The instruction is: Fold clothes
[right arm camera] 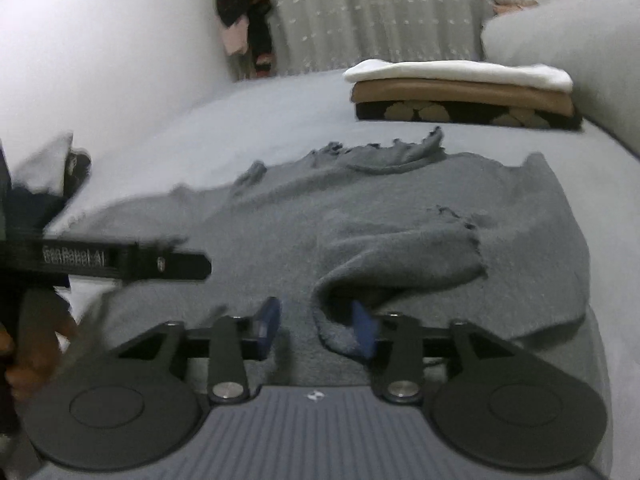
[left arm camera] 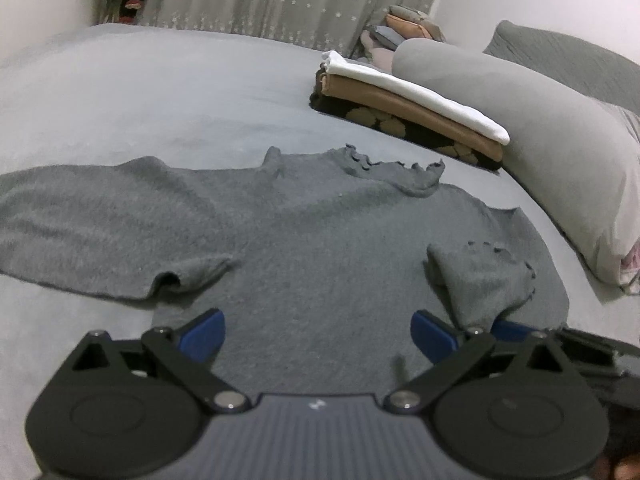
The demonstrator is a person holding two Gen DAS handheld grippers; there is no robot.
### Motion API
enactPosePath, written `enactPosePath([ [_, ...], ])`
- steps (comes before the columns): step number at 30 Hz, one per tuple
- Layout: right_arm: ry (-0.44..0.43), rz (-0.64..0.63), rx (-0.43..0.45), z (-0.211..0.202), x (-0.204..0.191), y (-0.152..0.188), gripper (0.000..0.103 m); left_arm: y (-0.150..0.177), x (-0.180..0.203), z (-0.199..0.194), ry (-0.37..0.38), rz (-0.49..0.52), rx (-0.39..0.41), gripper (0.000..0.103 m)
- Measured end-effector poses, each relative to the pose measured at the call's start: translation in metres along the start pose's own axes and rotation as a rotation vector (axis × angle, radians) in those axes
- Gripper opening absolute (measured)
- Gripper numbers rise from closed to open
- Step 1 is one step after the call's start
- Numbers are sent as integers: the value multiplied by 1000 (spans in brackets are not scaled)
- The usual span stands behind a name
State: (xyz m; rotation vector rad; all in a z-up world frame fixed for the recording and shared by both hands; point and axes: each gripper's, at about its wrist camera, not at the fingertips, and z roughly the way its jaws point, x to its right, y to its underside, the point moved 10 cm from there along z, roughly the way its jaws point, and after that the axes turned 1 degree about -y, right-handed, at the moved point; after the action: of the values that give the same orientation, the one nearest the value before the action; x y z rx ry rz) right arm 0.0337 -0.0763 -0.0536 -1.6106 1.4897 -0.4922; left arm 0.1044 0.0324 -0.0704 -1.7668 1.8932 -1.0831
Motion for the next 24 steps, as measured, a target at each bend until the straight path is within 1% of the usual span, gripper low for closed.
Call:
enactPosePath([
  [4,-23,111,32,-5,13,-6,48,0,-2,-3,10,2,1,93],
  [6,-17,154,52,-1,21,-11,48,0,-3,-4,19,-3,2,92],
  [8,-9,180,68,5,25,-15,48,0,-2,-6,37,-5,2,89],
  [10,-9,181,83,10,24,-18,47,0,0,-8,74,-14,-2,83],
  [11,-11,175,90,12,23,-19,45,0,1,-8,97,-21,-5,81],
  [12,-16,165,97,14,20,-21,37,0,2,-9,120,-28,-8,78],
  [13,-28,133,100,15,15,-21,30,0,3,-9,149,-40,-15,76],
  [14,-38,75,99,15,7,-21,16,0,4,-9,177,-53,-21,76],
  [16,-62,-46,97,14,-10,-20,14,0,5,-10,236,-85,-34,75],
  [18,-116,-213,85,9,-33,-16,13,2,5,-10,298,-131,-51,77],
  [20,-180,-391,40,2,-59,-2,13,3,3,-8,372,-218,-83,82],
  [21,-188,-448,21,0,-65,4,14,4,2,-8,407,-261,-99,84],
  [23,-201,-557,-14,-4,-77,17,16,6,-1,-8,467,-333,-121,86],
  [24,-195,-585,-19,-5,-79,21,18,6,-2,-7,478,-355,-124,86],
])
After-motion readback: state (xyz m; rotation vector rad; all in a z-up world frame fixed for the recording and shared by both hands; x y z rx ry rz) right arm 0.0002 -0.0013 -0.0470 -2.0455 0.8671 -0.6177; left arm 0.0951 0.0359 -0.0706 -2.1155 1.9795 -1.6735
